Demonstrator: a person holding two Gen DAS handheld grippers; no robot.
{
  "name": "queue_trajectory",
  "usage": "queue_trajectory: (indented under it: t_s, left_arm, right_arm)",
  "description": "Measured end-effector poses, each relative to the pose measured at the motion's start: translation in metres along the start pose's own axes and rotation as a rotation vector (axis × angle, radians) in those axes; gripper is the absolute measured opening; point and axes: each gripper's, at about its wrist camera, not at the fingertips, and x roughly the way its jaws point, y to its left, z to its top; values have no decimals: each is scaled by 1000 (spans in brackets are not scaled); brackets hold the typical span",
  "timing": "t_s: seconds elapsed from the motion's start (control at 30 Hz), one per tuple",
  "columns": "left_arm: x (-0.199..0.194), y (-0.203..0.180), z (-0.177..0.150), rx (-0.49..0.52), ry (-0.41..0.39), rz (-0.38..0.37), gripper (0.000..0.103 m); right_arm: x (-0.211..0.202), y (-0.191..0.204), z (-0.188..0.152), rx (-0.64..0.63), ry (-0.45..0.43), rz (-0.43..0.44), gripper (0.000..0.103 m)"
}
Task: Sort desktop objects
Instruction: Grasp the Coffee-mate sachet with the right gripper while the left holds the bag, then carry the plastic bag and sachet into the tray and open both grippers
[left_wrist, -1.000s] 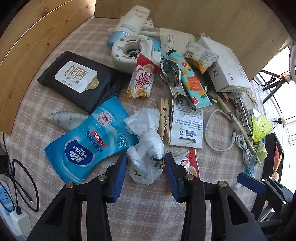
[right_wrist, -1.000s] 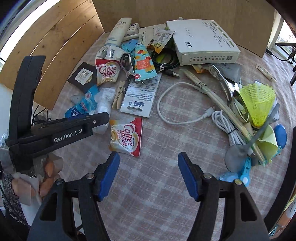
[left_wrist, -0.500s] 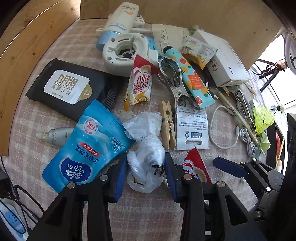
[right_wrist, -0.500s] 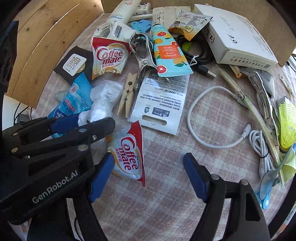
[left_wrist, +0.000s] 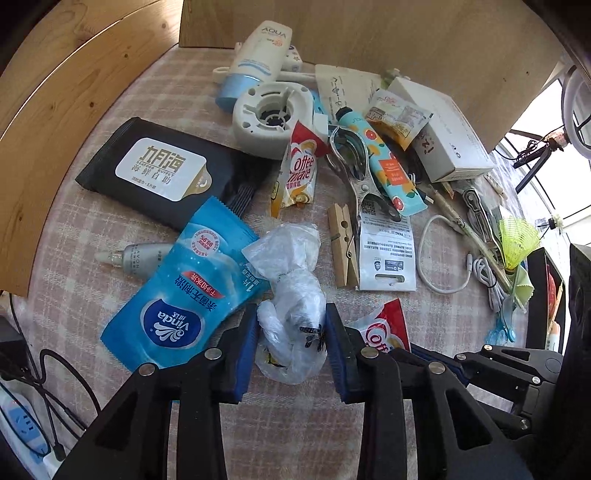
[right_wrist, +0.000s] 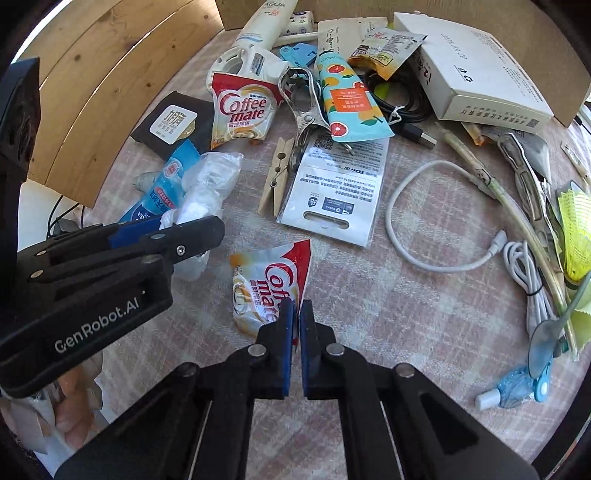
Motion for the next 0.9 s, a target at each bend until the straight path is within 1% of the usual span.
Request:
queue_trajectory:
  t_s: [0.07,0.1,0.27,0.3,0.43,0.53,0.6,0.67,0.7,0.9]
  left_arm:
    - [-7,-3,-6,-7,-11,-6,32]
    - [-17,0,-16,-6,-20,-6,32]
    - [-36,-23,-32,18,-58,-6,32]
    - [-38,-34,-16,24,-61,-12,32]
    - [-51,-72,-12,60,-75,-27,32]
    - [-55,-109,-17,106,-79,-46,32]
    - [-59,-138,-24,140,-80,-65,32]
    - [-60,-168,-33,175,-78,-86,32]
    - [-59,-184,-37,195,-75,-97,32]
    - [-55,-283,-64,320,-55,-163,32]
  right_arm:
    - [-9,-6,-5,9,-24,13,2]
    - [-15,-9,-8,12,-37,21,2]
    - [-47,-32,-27,22,-95,24,1]
    - [-54,-39,-32,30,-105,31,1]
    - [-83,-72,-52,54,-148,25,1]
    - [-105,-112,-66,96,-173,20,1]
    - [-120,-135,-79,129,-192,0,1]
    - [-131,-155,-92,169,-208,-8,1]
    - [-132,-156,-96,193,-215,-9,1]
    - [-192,-250,-151,312,-274,-90,1]
